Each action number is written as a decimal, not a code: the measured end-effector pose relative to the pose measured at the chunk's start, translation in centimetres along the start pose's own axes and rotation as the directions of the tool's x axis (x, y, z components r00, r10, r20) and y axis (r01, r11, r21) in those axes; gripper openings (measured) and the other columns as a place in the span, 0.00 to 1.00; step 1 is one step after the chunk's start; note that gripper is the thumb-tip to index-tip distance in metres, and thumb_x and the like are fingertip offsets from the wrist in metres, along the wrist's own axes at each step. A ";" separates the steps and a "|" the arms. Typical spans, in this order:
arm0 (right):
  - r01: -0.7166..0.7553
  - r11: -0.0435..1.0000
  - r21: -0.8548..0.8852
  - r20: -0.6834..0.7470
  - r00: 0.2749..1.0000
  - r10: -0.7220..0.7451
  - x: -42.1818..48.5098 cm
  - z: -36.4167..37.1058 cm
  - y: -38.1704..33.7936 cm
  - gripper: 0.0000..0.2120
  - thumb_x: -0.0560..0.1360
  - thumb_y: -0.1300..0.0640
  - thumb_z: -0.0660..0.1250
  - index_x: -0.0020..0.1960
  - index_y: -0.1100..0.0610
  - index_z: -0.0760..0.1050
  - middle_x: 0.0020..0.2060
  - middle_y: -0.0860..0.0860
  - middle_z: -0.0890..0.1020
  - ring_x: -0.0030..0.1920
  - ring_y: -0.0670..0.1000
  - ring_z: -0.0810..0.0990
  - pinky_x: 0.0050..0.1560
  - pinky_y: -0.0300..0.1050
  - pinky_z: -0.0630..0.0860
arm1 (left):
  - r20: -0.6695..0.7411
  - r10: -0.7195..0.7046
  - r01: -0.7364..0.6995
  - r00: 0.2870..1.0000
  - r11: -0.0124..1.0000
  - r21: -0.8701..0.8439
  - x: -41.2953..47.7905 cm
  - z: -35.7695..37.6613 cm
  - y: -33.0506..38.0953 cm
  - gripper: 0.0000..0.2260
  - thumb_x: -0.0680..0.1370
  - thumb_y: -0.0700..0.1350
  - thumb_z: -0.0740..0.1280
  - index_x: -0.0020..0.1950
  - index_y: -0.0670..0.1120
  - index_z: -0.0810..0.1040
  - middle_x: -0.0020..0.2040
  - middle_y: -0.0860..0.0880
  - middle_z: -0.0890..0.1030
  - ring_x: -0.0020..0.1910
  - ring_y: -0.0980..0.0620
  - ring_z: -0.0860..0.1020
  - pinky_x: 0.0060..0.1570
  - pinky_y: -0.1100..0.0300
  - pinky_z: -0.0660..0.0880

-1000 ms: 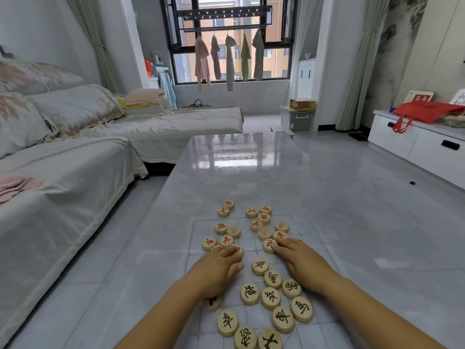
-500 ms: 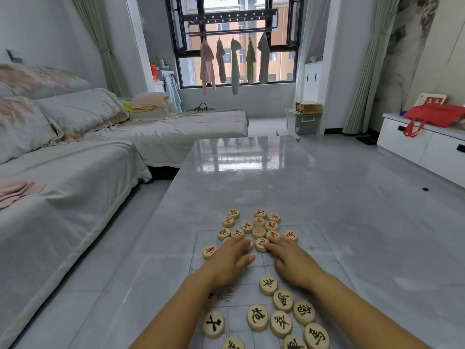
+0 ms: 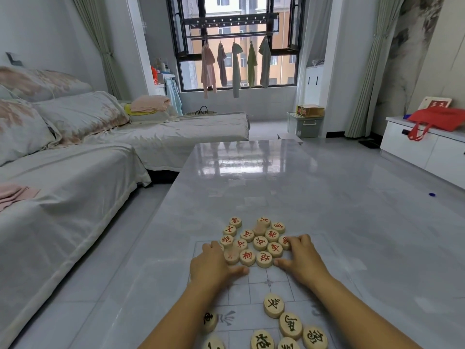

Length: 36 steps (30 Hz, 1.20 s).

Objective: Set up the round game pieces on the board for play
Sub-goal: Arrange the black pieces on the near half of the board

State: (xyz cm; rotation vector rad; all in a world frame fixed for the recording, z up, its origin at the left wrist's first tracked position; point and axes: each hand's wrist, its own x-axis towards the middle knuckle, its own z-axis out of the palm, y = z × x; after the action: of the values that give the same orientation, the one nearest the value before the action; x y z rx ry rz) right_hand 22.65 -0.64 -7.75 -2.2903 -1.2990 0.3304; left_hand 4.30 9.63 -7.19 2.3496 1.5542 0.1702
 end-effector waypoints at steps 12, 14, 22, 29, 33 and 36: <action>0.023 0.965 0.260 -0.032 0.999 -0.015 3.5 0.7 -0.5 0.30 0.70 0.52 0.72 0.68 0.56 0.65 0.60 0.56 0.68 0.53 0.52 0.73 0.55 0.38 0.68 | 0.010 -0.003 0.004 1.000 0.989 -0.146 3.7 0.4 1.2 0.46 0.62 0.66 0.72 0.70 0.46 0.55 0.66 0.42 0.67 0.63 0.42 0.71 0.57 0.50 0.71; 0.020 0.947 0.322 0.013 1.000 -0.025 2.6 -0.5 -0.5 0.28 0.73 0.54 0.68 0.70 0.57 0.64 0.62 0.57 0.67 0.52 0.50 0.73 0.56 0.38 0.67 | 0.046 0.025 -0.009 0.999 0.948 -0.318 2.4 -0.5 0.5 0.47 0.65 0.62 0.73 0.74 0.46 0.50 0.71 0.41 0.61 0.67 0.42 0.67 0.63 0.51 0.68; 0.142 0.966 0.216 0.114 0.979 -0.169 -7.2 -1.9 1.5 0.22 0.78 0.50 0.61 0.70 0.53 0.65 0.73 0.49 0.62 0.73 0.49 0.60 0.73 0.49 0.60 | 0.060 0.267 -0.217 0.962 0.876 -0.431 -9.2 -0.7 -6.3 0.41 0.69 0.63 0.68 0.74 0.52 0.53 0.75 0.51 0.59 0.72 0.52 0.60 0.71 0.54 0.61; 0.129 0.966 0.226 0.111 0.981 -0.157 -12.3 -1.3 0.7 0.21 0.79 0.50 0.57 0.72 0.52 0.63 0.74 0.49 0.61 0.74 0.47 0.59 0.72 0.44 0.57 | -0.018 0.270 -0.257 0.963 0.892 -0.372 -13.5 -0.2 -6.0 0.31 0.75 0.57 0.64 0.74 0.48 0.57 0.74 0.49 0.63 0.72 0.50 0.62 0.72 0.52 0.59; 0.107 0.941 0.321 0.113 0.982 -0.151 -15.3 -1.8 0.6 0.24 0.78 0.45 0.57 0.72 0.48 0.60 0.75 0.47 0.60 0.74 0.45 0.57 0.72 0.44 0.56 | 0.045 0.313 -0.261 0.949 0.854 -0.451 -16.0 -1.0 -5.7 0.35 0.73 0.60 0.65 0.75 0.52 0.53 0.76 0.51 0.57 0.74 0.51 0.57 0.74 0.49 0.56; 0.124 0.920 0.371 0.163 0.967 -0.196 -18.7 -2.1 0.9 0.35 0.70 0.33 0.58 0.73 0.41 0.53 0.75 0.40 0.49 0.73 0.40 0.50 0.73 0.45 0.53 | 0.150 0.446 -0.389 0.882 0.870 -0.301 -19.2 -0.8 -6.0 0.47 0.62 0.74 0.63 0.72 0.64 0.39 0.76 0.59 0.38 0.75 0.57 0.37 0.75 0.50 0.37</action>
State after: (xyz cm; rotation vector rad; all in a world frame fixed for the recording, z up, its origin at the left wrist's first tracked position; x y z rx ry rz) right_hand 14.49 -17.63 -6.92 -1.8688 -1.3820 0.6912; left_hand -8.87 -5.62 -6.95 2.3632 0.8430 0.1981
